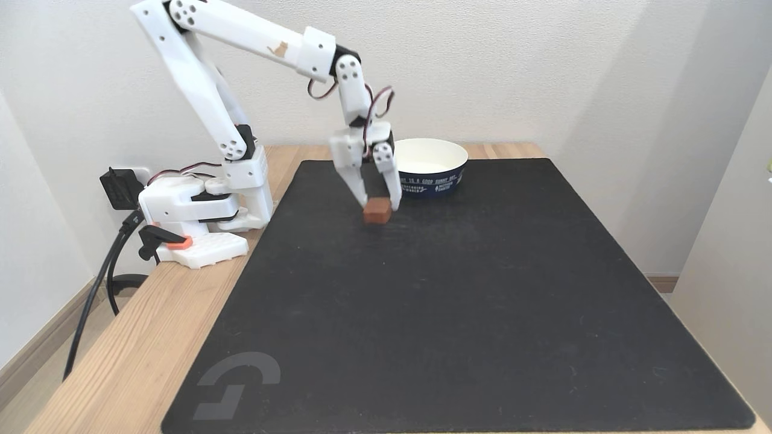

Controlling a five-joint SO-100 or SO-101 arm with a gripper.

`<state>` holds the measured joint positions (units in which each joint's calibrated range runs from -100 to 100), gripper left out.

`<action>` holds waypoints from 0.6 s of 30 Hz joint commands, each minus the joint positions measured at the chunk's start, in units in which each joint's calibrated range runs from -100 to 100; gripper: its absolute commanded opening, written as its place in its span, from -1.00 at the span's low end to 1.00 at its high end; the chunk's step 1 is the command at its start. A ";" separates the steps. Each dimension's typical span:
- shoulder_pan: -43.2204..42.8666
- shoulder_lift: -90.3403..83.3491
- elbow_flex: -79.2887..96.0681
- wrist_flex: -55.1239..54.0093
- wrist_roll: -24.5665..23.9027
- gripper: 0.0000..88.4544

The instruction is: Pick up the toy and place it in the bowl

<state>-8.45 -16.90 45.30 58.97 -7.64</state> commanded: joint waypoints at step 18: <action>-18.86 -2.65 -0.64 -38.99 0.13 -0.64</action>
<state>-25.68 -18.40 40.20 27.65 -7.64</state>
